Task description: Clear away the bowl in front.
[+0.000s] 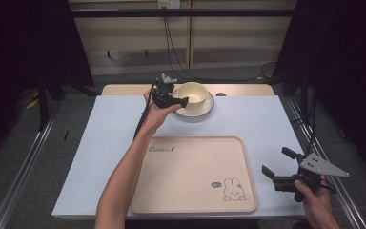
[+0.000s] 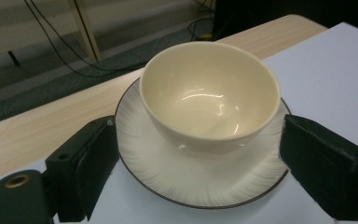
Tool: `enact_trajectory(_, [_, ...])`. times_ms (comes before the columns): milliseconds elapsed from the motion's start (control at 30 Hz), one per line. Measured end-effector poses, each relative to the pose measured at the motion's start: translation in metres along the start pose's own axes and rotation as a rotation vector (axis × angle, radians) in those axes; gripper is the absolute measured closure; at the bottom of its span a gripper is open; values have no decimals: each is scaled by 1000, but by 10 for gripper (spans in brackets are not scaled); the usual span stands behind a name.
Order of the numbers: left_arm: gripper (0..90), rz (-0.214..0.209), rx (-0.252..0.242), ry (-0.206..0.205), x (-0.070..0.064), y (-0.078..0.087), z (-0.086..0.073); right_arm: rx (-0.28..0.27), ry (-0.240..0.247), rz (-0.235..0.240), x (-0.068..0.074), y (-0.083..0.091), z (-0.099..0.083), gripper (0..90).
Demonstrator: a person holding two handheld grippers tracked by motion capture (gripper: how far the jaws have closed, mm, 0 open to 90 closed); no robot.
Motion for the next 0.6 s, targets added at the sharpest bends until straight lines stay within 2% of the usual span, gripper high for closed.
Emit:
enact_trajectory(33, [147, -1, 4, -14, 2, -3, 0, 0, -1, 3, 0, 0, 0, 8])
enact_trajectory(67, [151, 0, 13, 12, 5, -8, 1, 0, 0, 4, 0, 0, 0, 8])
enact_trajectory(133, [156, -1, 10, 15, 7, -11, 2, 0, -1, 3, 0, 0, 0, 8])
enact_trajectory(167, [179, -6, 17, 36, 9, -17, 3, 0, 0, 4, 0, 0, 0, 8])
enact_trajectory(233, [178, 0, 31, 42, 11, -20, 3, 3, 1, 6, 0, 0, 0, 8])
enact_trajectory(267, [186, 1, 22, 89, 13, -27, 6, 5, 2, 7, 0, 0, -1, 8])
enact_trajectory(333, [197, 11, 37, 96, 16, -31, 6, 2, 1, 1, 0, 0, -1, 8])
enact_trajectory(367, [216, 9, 62, 85, 19, -32, 5, 0, 1, 2, 0, -1, -1, 8])
enact_trajectory(433, [228, 2, 79, 94, 20, -37, 4, 3, 4, 6, 0, 0, -1, 8])
enact_trajectory(500, [254, 11, 107, 81, 20, -41, 3, 0, 3, 4, 0, -1, -1, 8])
enact_trajectory(600, [257, 13, 114, 84, 19, -46, 2, 1, 4, 7, 0, 0, -1, 8])
Point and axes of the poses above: each handheld gripper's, and its own axes: y roughly backward along the jaws, z roughly out of its top, x roughly to its left, the point moved 6 cm from there along -y, roughly forward along the jaws, and after that the axes turned 4 degrees about -z, right-handed, at the moved point
